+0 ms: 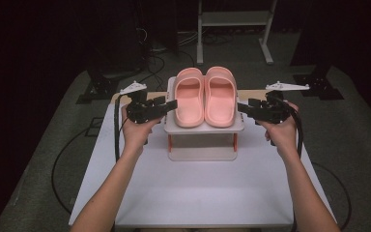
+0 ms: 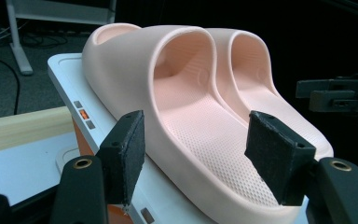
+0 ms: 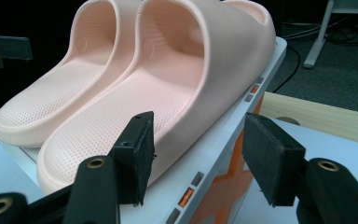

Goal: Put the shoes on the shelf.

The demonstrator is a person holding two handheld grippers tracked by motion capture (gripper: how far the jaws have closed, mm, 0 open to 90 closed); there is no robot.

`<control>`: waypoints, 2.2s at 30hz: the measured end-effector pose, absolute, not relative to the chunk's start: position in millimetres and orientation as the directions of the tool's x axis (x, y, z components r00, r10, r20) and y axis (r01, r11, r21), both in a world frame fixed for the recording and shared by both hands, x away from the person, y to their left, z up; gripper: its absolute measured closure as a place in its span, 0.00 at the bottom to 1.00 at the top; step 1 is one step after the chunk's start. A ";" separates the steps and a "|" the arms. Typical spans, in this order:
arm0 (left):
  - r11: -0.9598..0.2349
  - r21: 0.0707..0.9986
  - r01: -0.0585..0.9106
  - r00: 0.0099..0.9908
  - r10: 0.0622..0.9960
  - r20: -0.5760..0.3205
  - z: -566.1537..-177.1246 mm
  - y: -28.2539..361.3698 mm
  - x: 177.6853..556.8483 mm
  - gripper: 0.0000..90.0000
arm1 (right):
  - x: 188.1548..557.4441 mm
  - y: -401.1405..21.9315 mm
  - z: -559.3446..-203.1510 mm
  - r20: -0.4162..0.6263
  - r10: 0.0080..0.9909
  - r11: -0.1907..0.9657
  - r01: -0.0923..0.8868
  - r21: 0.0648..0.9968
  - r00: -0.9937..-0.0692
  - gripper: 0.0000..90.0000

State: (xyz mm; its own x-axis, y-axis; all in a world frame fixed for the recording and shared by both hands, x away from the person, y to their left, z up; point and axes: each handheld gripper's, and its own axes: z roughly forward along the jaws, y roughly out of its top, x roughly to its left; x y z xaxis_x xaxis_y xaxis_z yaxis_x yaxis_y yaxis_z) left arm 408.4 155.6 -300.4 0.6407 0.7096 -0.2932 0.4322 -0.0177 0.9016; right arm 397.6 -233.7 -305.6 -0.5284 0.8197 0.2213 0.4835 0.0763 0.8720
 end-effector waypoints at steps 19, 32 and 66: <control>-0.004 0.906 0.424 0.646 0.702 -0.299 -304.1 164.0 394.7 0.39 | 385.3 -242.5 -310.7 0.221 0.819 0.074 0.481 0.874 -0.529 0.47; 0.004 0.907 0.422 0.647 0.699 -0.304 -308.0 170.4 386.2 0.37 | 376.3 -247.6 -313.9 0.220 0.817 0.076 0.477 0.876 -0.533 0.47; 0.025 0.902 0.431 0.639 0.697 -0.324 -326.3 182.4 361.5 0.32 | 352.4 -262.8 -328.5 0.217 0.818 0.076 0.472 0.878 -0.534 0.42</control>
